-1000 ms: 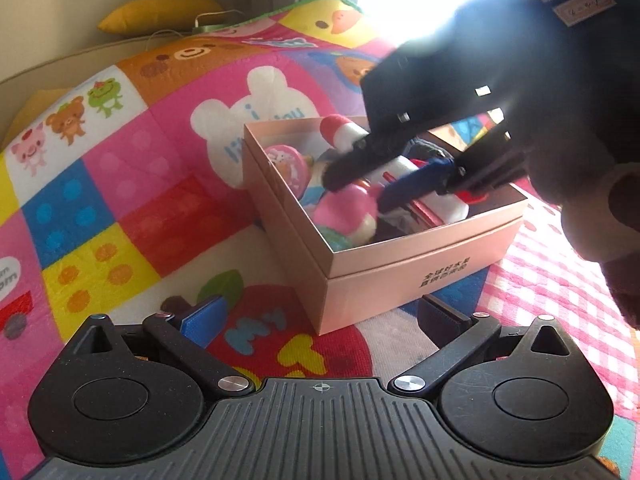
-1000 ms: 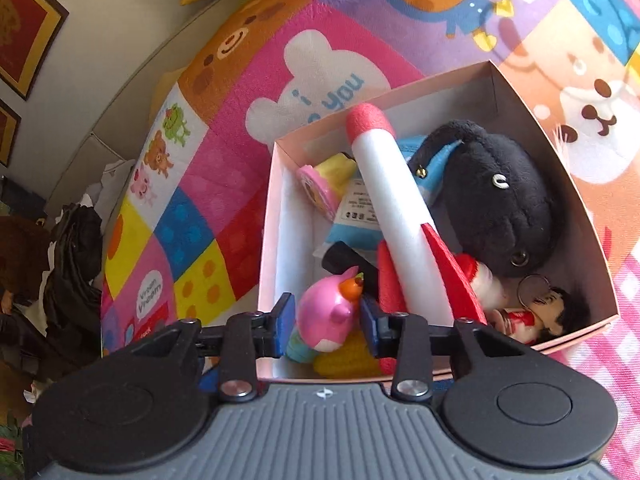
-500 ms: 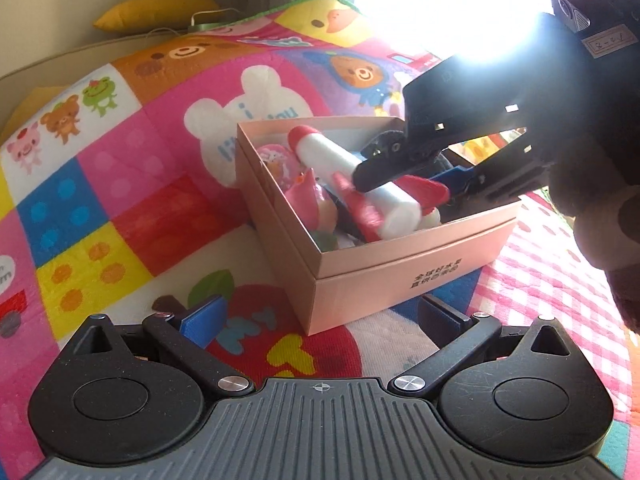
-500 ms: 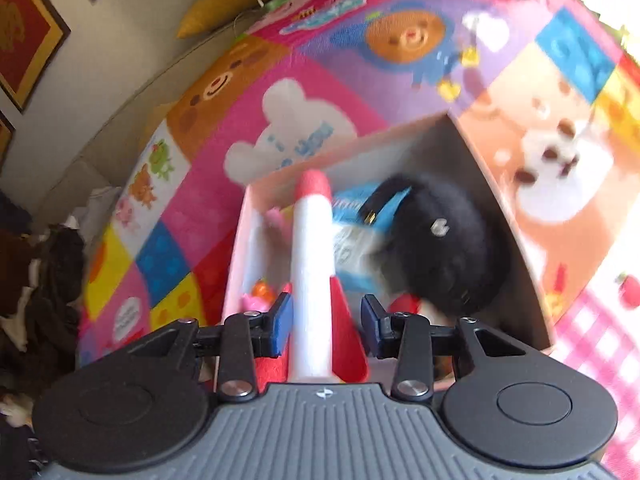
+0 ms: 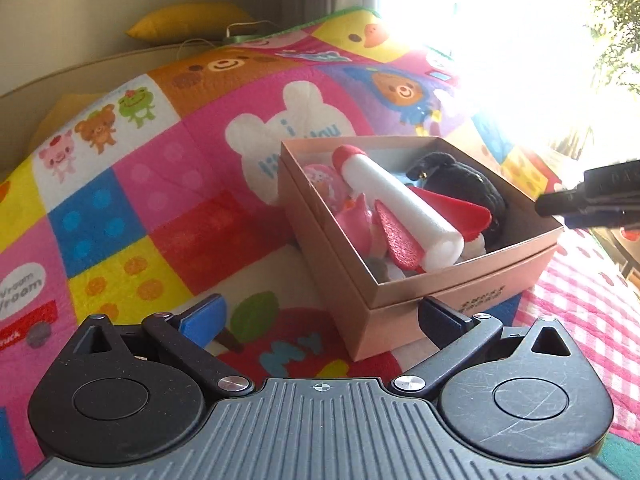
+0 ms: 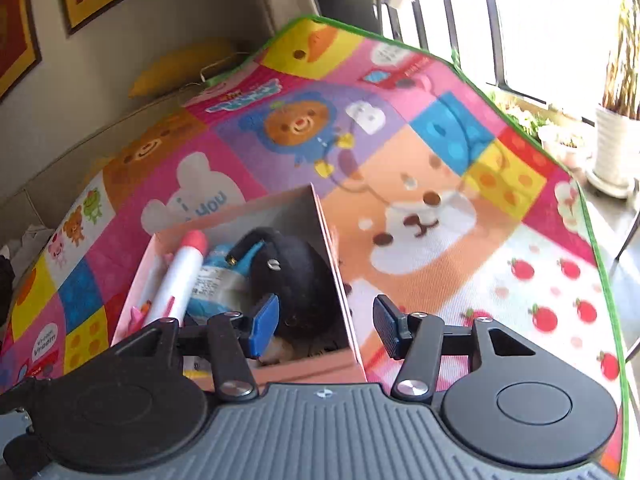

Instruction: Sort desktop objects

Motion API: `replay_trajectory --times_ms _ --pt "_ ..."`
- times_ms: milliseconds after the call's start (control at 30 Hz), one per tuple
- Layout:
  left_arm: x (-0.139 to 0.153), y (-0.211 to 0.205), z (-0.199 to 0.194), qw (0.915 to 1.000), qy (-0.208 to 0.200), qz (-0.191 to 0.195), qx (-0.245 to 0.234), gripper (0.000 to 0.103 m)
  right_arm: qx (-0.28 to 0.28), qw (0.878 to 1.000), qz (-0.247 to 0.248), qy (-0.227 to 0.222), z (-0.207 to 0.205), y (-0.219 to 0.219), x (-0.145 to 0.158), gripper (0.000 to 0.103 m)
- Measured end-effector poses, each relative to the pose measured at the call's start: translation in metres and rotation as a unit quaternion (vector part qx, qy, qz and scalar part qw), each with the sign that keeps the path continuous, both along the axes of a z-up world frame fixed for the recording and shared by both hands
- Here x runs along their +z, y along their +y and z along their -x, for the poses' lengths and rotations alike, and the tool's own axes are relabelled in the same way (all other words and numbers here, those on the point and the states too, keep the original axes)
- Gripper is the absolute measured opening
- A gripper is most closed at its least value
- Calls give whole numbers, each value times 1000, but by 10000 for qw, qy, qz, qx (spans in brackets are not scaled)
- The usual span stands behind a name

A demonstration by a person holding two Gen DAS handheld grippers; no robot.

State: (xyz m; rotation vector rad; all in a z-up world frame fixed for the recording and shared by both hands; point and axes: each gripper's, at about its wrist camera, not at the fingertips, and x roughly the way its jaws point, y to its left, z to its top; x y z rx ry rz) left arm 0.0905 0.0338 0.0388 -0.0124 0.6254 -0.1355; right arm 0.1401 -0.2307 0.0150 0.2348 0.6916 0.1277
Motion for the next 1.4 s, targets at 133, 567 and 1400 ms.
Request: replay_trajectory --times_ms 133,567,1400 --pt "3 7 4 9999 17 -66 145 103 -113 9994 -325 6 20 -10 -15 58" --pt "-25 -28 64 9981 106 -447 411 103 422 9976 467 282 88 32 -65 103" --pt "-31 -27 49 9960 334 -326 767 103 181 9913 1301 -34 78 44 -78 103"
